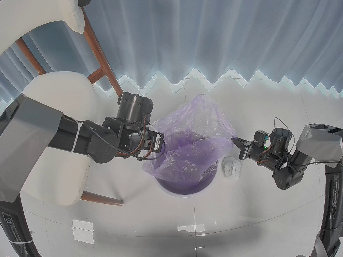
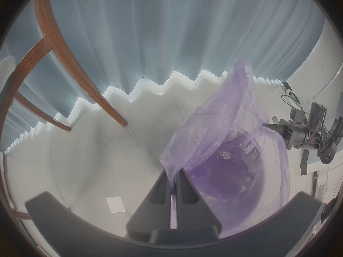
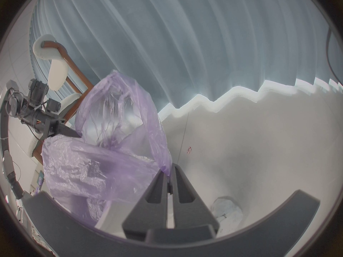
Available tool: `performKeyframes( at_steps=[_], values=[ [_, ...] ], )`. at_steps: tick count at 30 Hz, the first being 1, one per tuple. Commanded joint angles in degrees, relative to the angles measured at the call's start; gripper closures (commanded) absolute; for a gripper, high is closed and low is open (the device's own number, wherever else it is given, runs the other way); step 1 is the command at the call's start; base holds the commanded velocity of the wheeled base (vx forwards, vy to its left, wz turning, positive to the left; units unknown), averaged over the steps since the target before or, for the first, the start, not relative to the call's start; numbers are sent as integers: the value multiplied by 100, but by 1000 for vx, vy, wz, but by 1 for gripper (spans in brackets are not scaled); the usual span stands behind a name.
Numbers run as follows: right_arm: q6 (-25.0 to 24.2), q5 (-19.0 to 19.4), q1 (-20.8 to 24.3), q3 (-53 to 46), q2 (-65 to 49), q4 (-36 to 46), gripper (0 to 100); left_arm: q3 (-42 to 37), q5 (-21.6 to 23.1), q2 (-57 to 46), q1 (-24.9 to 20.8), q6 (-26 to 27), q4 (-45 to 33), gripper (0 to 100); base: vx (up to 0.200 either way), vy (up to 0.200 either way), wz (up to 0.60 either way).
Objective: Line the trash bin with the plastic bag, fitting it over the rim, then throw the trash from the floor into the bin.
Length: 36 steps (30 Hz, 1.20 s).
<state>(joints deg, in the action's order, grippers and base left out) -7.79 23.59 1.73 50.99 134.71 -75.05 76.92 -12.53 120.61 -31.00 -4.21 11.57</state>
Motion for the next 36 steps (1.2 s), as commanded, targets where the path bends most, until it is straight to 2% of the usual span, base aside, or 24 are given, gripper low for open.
performKeyframes(
  at_steps=[1,6,12,13,17,19,24,32,34,36],
  values=[
    [23,5,-6,-248,205,-168,100,-28,-4,6,77,7,3,100,0,0,0],
    [32,5,-94,-731,152,-379,100,-230,-4,-82,41,34,21,100,0,0,0],
    [23,5,-235,-1135,346,-1091,100,-424,-4,-161,-20,51,56,100,0,0,0],
    [14,5,-243,-1162,381,-1188,0,-406,-12,-152,-20,51,56,100,0,0,0],
    [-179,14,-243,-1478,223,-1495,0,-389,-4,-161,-38,51,74,100,0,0,0],
    [-750,190,-235,-1909,-375,-1469,0,-406,-12,-205,-55,51,74,100,0,0,0],
    [-1418,278,-270,-2032,-1008,-1469,0,-441,-12,-372,-152,51,65,100,0,0,0],
    [-1489,375,-182,-2041,-1500,-1452,0,-459,-21,-433,-249,43,65,100,0,0,0],
    [-1550,410,108,-2392,-1931,-1223,0,-503,-92,-398,-240,43,65,100,0,0,0],
    [-1656,410,196,-2700,-2159,-1082,0,-520,-118,-407,-240,43,65,100,0,0,0]
  ],
)
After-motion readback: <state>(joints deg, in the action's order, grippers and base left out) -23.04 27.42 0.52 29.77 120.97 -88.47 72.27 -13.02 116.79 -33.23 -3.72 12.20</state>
